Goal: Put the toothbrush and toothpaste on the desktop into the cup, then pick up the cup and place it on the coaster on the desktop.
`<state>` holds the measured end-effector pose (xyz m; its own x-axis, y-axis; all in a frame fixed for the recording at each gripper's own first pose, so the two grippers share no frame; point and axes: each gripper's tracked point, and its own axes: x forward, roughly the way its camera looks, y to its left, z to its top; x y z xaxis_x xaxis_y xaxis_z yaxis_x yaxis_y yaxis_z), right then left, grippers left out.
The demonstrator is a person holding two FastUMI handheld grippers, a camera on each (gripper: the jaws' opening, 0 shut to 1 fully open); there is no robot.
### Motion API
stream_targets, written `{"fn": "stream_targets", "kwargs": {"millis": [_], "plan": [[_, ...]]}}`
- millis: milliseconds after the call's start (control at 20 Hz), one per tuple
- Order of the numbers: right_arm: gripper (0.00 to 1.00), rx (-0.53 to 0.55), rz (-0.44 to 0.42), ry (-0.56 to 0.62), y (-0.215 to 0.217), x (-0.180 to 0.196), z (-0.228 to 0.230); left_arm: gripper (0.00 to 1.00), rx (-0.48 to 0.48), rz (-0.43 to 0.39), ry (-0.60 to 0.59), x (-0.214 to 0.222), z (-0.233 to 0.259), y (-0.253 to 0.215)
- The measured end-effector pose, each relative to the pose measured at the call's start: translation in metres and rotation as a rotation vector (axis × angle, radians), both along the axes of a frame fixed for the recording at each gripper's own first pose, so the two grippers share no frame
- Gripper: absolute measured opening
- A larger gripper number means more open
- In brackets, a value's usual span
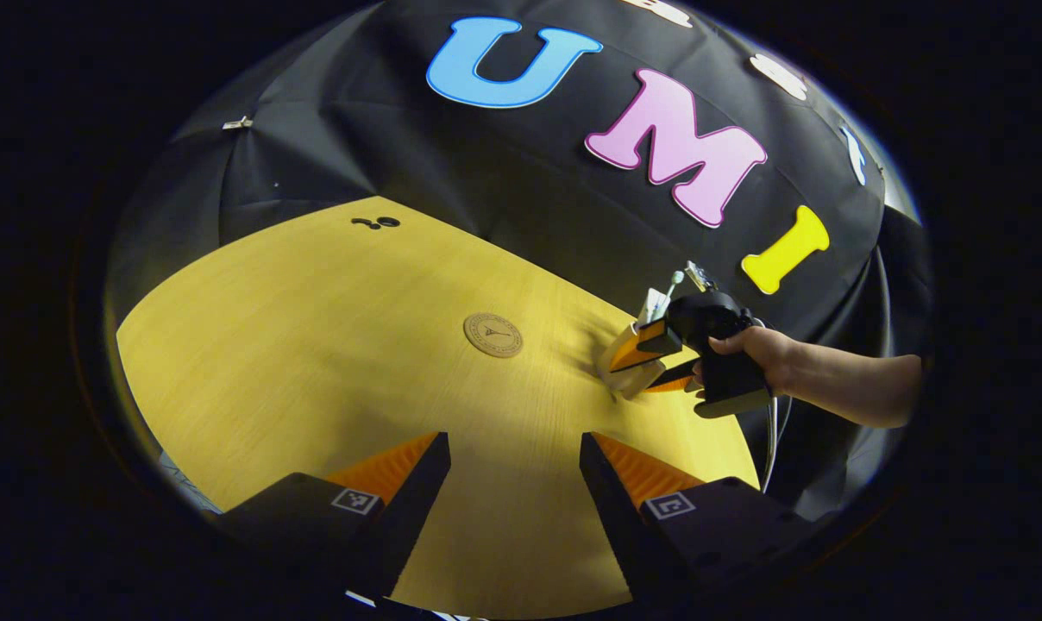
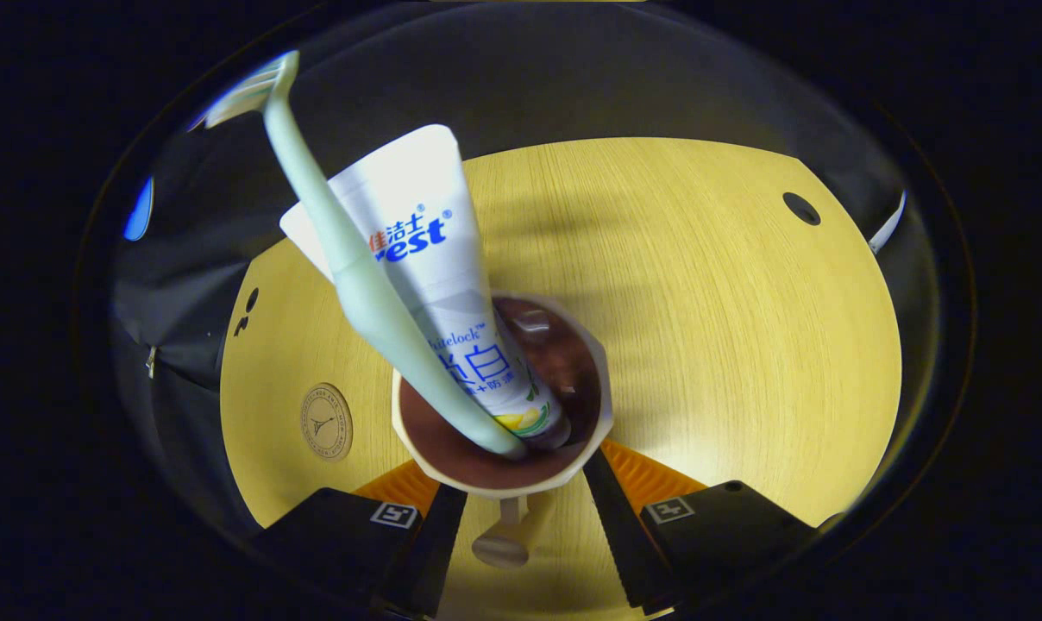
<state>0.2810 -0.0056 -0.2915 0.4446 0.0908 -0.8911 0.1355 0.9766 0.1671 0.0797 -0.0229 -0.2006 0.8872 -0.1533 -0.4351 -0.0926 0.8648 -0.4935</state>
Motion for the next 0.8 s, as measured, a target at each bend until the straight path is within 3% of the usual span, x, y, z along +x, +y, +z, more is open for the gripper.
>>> {"fn": "stream_targets", "kwargs": {"millis": [200,350,500,650,700,800], "plan": [[0.69,0.000,0.031,0.000,0.000,-0.006,-0.001,0.96,-0.005,-0.015,0.010,-0.006,0.004,-0.005],[0.43,-0.016,0.059,-0.004,-0.008,-0.009,-0.001,0.96,-0.006,-0.015,0.007,-0.008,0.006,-0.007],[0.39,-0.055,0.123,-0.047,-0.011,-0.002,0.008,0.96,0.001,-0.015,0.011,-0.011,0.003,-0.005],[0.25,-0.085,0.172,-0.060,-0.011,-0.003,0.006,0.96,-0.003,-0.006,0.018,-0.015,0.000,-0.002],[0.31,-0.092,0.182,-0.065,-0.011,-0.003,0.006,0.96,-0.007,-0.005,0.022,-0.015,-0.001,-0.002],[0.31,-0.127,0.207,-0.080,-0.015,-0.003,0.004,0.96,-0.012,0.000,0.026,-0.019,-0.004,0.000]]}}
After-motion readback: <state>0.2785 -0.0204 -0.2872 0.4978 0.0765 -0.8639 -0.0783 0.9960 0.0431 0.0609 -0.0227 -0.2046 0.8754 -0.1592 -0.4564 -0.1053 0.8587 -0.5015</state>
